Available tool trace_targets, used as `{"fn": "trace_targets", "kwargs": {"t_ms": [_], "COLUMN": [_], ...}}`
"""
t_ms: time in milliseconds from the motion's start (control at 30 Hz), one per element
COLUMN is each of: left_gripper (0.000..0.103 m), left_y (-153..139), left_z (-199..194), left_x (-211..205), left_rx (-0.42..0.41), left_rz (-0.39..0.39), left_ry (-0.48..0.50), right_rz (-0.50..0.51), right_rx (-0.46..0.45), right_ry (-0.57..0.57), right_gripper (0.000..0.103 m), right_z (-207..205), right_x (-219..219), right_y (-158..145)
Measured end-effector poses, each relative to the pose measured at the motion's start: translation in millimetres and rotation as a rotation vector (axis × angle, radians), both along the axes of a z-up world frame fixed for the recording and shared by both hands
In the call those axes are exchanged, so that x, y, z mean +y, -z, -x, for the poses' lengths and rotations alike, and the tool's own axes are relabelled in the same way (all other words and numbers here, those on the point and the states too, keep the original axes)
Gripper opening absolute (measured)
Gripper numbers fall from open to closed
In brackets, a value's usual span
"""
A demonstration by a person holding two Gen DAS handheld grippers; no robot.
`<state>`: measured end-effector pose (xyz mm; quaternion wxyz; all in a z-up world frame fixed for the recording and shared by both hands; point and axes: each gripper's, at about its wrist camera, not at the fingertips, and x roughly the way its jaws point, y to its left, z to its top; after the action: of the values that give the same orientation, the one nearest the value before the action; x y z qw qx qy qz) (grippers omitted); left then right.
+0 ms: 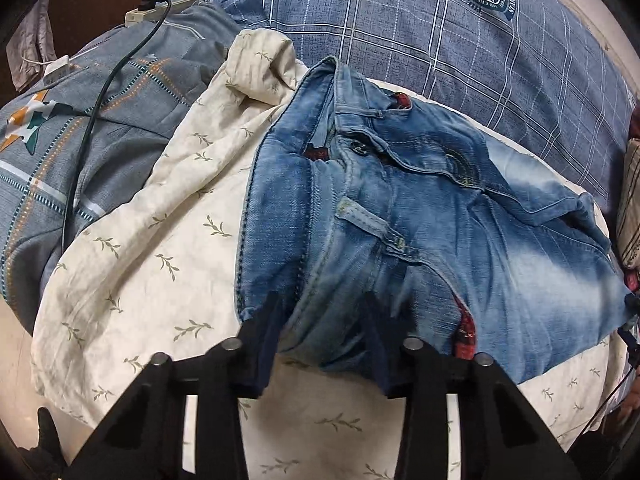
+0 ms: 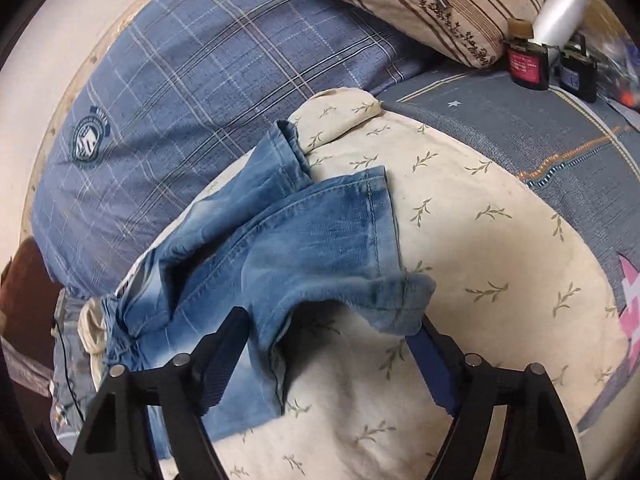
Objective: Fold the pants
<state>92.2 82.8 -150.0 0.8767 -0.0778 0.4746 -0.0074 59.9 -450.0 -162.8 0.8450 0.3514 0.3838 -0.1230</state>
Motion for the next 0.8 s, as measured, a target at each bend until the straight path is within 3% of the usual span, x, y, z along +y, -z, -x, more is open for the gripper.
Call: {"fn": "trace_targets", "kwargs": {"t_ms": [200,233,367,500,800], "left_gripper": [0.022,0.018,0.008,0.006,0.006], "left_y": [3.3,4.0,3.0,-2.5,-23.1], "left_z": [-8.9,-10.9,-12.1,-8.3,16.4], "left_x": [11.8,12.8,13.6,19.5,33.0], "left_rx": [0.010,0.015,0.012,0.011,0.025], "left_rz": [0.090,0.095,0.127,0.148,0.062], "left_ry": [-0.001,-0.002,0.014,0.021,0.067], "right_rz": [-0.106,-0.109,-0.080,-0.064,-0.047], "right_rx": [0.020,0.019,0.007,-0.022,-0.007], "right_ry": [0.056,0.057,0.048,0.055,0.040], "right_gripper": [0.053,0.040,0.017,0.012,0.011], "right_z": [-7.6,-7.1,-5.8,-0.9,25.9], "right_x": [-15.0,-15.3,-13.4,-14.3,-11.9], "right_y": [17.7,18.8,16.3,8.2,-0.1]}}
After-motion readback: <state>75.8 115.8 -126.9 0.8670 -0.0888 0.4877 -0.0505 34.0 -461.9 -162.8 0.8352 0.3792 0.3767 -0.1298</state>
